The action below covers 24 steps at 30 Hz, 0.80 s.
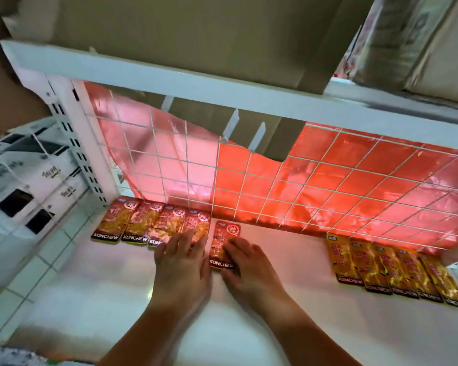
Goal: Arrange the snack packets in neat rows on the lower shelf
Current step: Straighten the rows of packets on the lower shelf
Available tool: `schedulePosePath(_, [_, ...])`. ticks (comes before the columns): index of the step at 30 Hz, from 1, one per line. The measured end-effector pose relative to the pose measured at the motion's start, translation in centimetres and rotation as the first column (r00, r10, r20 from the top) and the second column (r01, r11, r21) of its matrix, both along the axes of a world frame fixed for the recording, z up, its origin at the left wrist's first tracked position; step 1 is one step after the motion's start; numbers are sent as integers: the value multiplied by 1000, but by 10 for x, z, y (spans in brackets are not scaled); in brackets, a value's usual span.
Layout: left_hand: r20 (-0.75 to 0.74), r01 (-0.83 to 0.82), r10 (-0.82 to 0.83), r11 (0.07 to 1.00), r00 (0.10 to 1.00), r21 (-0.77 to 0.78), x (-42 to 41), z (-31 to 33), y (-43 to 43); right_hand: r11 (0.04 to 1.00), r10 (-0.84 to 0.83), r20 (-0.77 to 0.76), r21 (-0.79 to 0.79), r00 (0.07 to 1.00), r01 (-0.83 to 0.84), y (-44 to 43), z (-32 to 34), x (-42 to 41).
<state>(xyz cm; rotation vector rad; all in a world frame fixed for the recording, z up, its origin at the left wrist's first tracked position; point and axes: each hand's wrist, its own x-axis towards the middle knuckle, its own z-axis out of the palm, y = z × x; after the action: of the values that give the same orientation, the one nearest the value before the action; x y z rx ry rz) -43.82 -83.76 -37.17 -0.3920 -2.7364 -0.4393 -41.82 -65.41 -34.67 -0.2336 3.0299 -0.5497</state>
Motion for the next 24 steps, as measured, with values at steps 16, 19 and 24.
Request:
schedulePosePath(16, [35, 18, -17, 1000, 999, -20, -3, -6, 3, 998, -15, -51, 67, 999, 19, -11, -8, -17])
schedulePosePath(19, [39, 18, -18, 1000, 999, -21, -3, -6, 4, 997, -18, -60, 72, 998, 23, -11, -10, -17])
schedulePosePath(24, [58, 12, -10, 999, 998, -30, -4, -6, 5, 998, -24, -68, 63, 997, 28, -10, -15, -18])
